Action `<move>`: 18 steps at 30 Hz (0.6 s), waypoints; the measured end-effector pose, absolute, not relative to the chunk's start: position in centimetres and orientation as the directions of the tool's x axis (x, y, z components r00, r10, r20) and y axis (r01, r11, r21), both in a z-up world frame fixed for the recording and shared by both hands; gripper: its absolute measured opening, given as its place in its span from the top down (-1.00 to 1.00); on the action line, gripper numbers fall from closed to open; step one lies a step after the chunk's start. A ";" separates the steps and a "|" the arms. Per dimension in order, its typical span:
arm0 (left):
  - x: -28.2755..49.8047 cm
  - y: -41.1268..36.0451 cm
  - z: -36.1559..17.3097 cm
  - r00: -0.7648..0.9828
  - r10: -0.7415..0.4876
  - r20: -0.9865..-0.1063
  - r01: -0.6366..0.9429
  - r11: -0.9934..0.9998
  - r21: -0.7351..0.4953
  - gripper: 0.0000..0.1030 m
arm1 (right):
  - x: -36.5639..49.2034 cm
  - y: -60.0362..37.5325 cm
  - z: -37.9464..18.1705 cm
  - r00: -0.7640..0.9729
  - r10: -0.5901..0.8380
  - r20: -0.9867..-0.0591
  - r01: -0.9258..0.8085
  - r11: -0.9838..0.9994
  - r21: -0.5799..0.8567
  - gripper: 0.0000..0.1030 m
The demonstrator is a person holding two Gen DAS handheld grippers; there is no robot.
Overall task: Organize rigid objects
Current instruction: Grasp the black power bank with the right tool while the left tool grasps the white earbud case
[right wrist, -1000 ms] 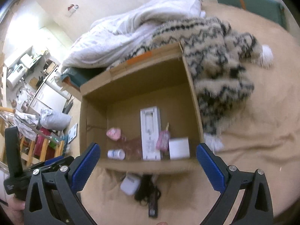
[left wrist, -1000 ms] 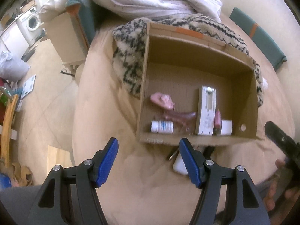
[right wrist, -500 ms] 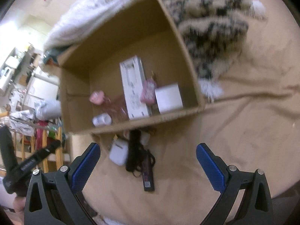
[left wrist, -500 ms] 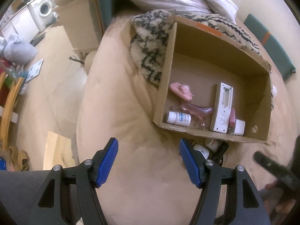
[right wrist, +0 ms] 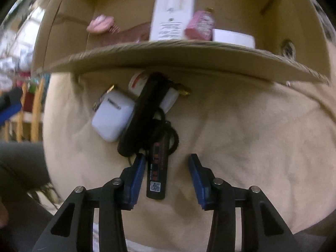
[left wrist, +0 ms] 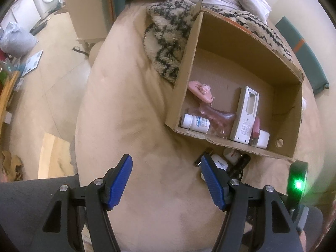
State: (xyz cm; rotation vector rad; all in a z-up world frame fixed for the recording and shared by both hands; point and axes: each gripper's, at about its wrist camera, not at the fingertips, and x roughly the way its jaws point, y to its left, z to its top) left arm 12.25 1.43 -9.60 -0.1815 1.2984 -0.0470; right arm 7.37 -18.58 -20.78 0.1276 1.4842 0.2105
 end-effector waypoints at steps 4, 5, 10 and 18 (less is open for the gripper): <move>12.2 1.6 -9.7 0.265 -0.137 -0.955 -0.071 0.984 -0.161 -0.26 | 6.8 -17.9 -20.6 0.083 0.186 -0.979 -0.102 0.979 0.177 0.60; 12.2 1.6 -9.8 0.265 -0.135 -0.955 -0.070 0.985 -0.158 -0.26 | 6.6 -17.8 -20.5 0.083 0.183 -0.980 -0.109 0.979 0.174 0.60; 12.3 1.2 -10.4 0.249 -0.115 -0.961 -0.061 0.989 -0.134 -0.26 | 4.9 -19.1 -19.4 0.070 0.228 -0.971 -0.083 0.971 0.223 0.60; 12.4 0.6 -10.4 0.242 -0.124 -0.962 -0.042 0.990 -0.138 -0.26 | 2.2 -21.0 -15.0 0.115 0.301 -0.947 -0.068 0.953 0.295 0.60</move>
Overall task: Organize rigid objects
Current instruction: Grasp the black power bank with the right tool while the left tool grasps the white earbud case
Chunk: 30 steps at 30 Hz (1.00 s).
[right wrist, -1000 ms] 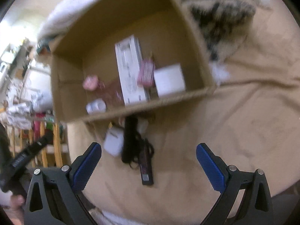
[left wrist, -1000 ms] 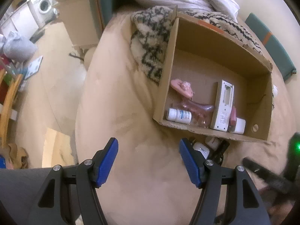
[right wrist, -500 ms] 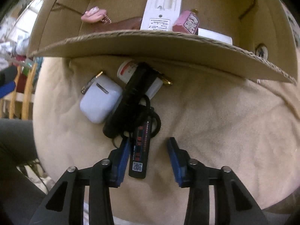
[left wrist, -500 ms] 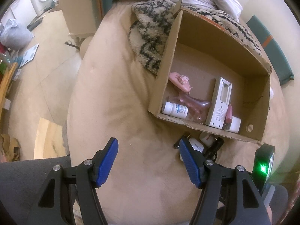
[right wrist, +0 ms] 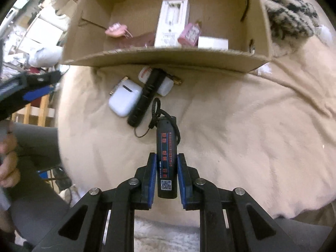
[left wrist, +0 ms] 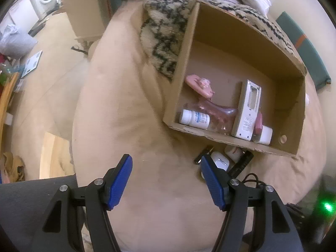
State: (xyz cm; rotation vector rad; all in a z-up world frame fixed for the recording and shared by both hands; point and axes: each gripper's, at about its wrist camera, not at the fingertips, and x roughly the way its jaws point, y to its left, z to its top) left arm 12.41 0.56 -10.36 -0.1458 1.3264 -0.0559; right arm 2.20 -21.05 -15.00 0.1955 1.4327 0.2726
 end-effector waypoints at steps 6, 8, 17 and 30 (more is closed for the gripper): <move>12.5 0.1 -10.8 0.232 -0.106 -0.967 -0.027 0.993 -0.115 -0.26 | 2.9 -21.2 -12.5 0.144 0.293 -0.945 -0.133 0.952 0.275 0.60; 12.6 0.2 -11.0 0.229 -0.100 -0.968 -0.031 0.993 -0.110 -0.26 | 3.0 -21.9 -11.7 0.155 0.290 -0.944 -0.146 0.952 0.269 0.60; 12.7 -0.4 -11.4 0.228 -0.081 -0.970 -0.011 0.996 -0.086 -0.25 | 4.1 -25.2 -8.9 0.347 0.358 -0.867 -0.129 0.934 0.334 0.60; 12.3 -5.0 -14.5 0.115 -0.114 -0.987 0.209 0.974 -0.088 0.08 | 6.0 -25.6 -10.1 0.412 0.421 -0.808 -0.088 0.901 0.425 0.60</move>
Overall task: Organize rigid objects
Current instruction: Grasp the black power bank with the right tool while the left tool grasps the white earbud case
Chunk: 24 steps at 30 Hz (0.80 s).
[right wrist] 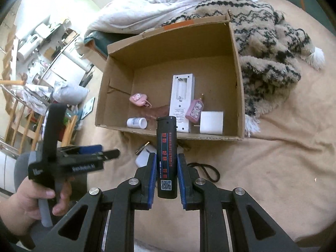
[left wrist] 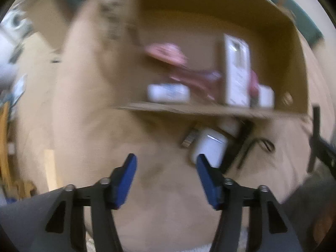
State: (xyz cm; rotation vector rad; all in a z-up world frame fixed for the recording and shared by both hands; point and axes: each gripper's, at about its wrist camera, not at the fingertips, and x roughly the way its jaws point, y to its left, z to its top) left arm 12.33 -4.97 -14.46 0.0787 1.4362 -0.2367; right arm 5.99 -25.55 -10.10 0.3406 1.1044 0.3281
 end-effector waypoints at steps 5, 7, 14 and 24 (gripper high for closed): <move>12.8 -8.1 -17.1 0.022 -0.124 -0.992 0.270 0.956 -0.113 0.11 | 6.3 -25.7 -10.3 0.412 0.434 -0.801 -0.081 0.893 0.442 0.60; 13.1 -9.1 -18.1 0.008 -0.108 -0.994 0.285 0.953 -0.102 0.11 | 6.4 -25.8 -10.3 0.412 0.436 -0.800 -0.079 0.892 0.445 0.60; 14.5 -10.9 -20.1 0.006 -0.054 -0.999 0.312 0.949 -0.050 0.15 | 6.4 -25.7 -10.4 0.405 0.439 -0.802 -0.087 0.891 0.445 0.60; 11.5 -7.3 -18.6 -0.003 -0.027 -1.000 0.254 0.967 -0.027 0.23 | 6.5 -25.6 -10.5 0.394 0.436 -0.809 -0.080 0.893 0.442 0.60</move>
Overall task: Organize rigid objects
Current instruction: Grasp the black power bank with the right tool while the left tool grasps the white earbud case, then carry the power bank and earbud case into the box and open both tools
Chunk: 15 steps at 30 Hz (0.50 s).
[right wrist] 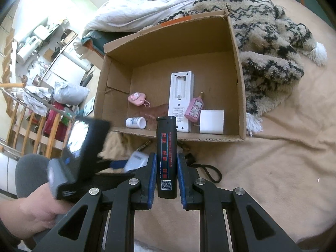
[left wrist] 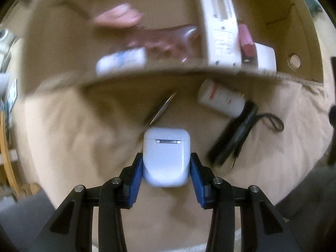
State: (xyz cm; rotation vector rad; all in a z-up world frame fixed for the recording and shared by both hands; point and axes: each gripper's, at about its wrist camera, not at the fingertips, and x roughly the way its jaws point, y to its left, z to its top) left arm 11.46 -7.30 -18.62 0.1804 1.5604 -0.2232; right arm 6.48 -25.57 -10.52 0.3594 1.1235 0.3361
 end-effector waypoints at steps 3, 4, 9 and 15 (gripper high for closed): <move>10.3 -5.7 -18.9 -0.027 0.002 -1.000 0.236 0.972 -0.004 0.23 | 6.5 -25.5 -10.5 0.393 0.434 -0.811 -0.082 0.895 0.440 0.60; 10.1 -5.3 -19.0 -0.035 0.006 -0.999 0.230 0.973 -0.002 0.23 | 6.5 -25.5 -10.5 0.392 0.433 -0.812 -0.082 0.895 0.438 0.60; 10.7 -5.1 -20.1 -0.033 0.030 -0.999 0.226 0.974 0.022 0.23 | 6.5 -25.3 -10.8 0.382 0.418 -0.824 -0.082 0.904 0.420 0.60; 12.3 -5.4 -20.7 -0.020 0.027 -0.999 0.236 0.972 0.022 0.22 | 6.6 -25.5 -11.2 0.376 0.397 -0.837 -0.067 0.913 0.403 0.60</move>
